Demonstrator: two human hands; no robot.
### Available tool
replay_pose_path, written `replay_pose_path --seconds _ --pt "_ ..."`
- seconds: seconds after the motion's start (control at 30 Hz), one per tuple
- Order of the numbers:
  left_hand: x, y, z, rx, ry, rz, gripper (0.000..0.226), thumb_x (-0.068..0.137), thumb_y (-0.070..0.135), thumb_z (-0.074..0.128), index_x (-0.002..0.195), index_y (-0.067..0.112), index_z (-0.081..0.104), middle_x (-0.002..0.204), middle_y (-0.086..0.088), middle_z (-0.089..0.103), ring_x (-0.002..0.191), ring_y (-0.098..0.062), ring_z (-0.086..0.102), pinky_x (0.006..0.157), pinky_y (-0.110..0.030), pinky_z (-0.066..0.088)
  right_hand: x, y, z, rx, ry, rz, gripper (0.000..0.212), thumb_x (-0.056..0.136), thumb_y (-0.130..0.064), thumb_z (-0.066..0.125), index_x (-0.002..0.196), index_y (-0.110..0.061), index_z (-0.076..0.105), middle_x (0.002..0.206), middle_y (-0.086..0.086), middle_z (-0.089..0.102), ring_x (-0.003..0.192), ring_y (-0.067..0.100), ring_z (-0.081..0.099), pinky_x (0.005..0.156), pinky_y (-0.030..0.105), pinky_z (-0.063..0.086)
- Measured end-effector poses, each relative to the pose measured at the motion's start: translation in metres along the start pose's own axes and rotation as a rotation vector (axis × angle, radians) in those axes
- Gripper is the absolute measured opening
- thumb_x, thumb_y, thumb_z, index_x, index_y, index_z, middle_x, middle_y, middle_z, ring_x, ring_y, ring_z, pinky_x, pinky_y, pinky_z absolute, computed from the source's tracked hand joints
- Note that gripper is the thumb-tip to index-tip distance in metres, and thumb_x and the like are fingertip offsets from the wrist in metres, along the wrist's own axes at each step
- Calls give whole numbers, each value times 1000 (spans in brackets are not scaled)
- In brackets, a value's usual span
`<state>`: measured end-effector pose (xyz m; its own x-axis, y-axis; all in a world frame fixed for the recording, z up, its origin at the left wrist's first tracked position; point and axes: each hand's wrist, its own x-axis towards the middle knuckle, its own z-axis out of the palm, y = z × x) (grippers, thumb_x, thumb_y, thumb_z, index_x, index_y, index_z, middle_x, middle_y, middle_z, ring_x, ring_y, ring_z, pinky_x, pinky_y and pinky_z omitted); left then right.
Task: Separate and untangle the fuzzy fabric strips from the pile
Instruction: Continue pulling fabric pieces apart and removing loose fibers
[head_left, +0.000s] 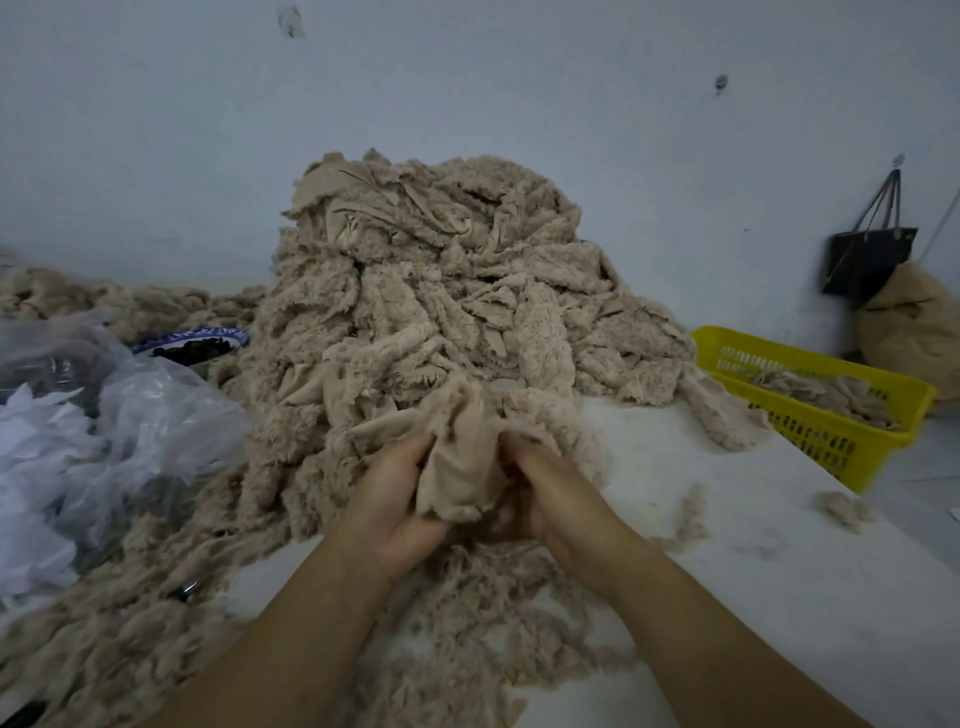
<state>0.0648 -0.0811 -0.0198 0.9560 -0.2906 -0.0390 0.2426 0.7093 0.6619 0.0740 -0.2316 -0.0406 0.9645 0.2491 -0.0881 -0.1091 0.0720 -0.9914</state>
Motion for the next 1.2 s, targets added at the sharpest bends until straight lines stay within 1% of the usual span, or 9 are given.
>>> replay_pose_path --seconds 0.1,0.2,0.33,0.5,0.63,0.8,0.9,0.97,1.2 --pt "-1 -5 5 154 -60 -19 35 87 20 49 79 3 79 84 -13 75 76 -21 75 61 -32 60 4 -11 -11 373 82 -53 21 102 -16 46 108 -8 65 70 4 49 47 8 40 44 22 41" --pt "-1 -8 6 277 -3 -21 28 85 22 51 71 9 72 70 -7 67 62 -18 65 50 -27 51 3 -17 -26 577 123 -72 22 103 -14 44 87 -10 59 56 -3 40 43 6 35 39 20 34" --pt "-1 -9 8 419 49 10 30 84 32 57 64 16 74 73 -6 66 63 -18 62 61 -26 45 4 -17 -30 560 236 -70 28 104 -21 45 78 -15 48 51 -6 42 40 5 35 36 20 31" --pt "-6 -15 16 914 98 133 23 88 54 65 88 34 75 90 5 76 76 -5 71 59 -20 51 3 -17 -31 499 262 -55 32 103 -35 49 81 -12 55 47 -3 33 37 8 29 35 21 28" --pt "-6 -18 17 1092 64 128 8 92 33 68 89 35 76 89 15 76 78 -3 70 64 -11 49 0 -19 -30 470 249 -37 35 99 -42 53 97 -10 66 42 -3 39 35 9 28 35 22 30" --pt "-6 -15 12 949 144 64 27 97 36 57 82 34 79 89 1 77 78 -9 72 65 -19 51 0 -20 -27 462 207 -80 26 102 -32 50 103 -10 62 54 0 42 40 7 35 37 20 32" --pt "-6 -14 13 909 116 32 51 92 61 51 87 20 80 94 -10 77 87 -21 73 81 -29 55 -2 -16 -20 275 148 -207 19 102 -30 52 95 -16 63 77 4 61 65 12 58 58 24 50" --pt "-7 -14 13 963 68 33 65 84 68 53 75 7 74 79 -23 69 68 -28 64 74 -31 50 -3 -11 -15 67 107 -280 19 101 -31 53 90 -21 65 82 -1 65 76 11 61 70 25 53" --pt "1 -13 7 513 186 34 19 93 10 63 112 5 65 74 -9 70 57 -16 65 49 -24 51 -6 -8 -11 -240 53 -232 36 101 -36 50 65 -38 48 68 -11 46 64 10 40 64 26 40"
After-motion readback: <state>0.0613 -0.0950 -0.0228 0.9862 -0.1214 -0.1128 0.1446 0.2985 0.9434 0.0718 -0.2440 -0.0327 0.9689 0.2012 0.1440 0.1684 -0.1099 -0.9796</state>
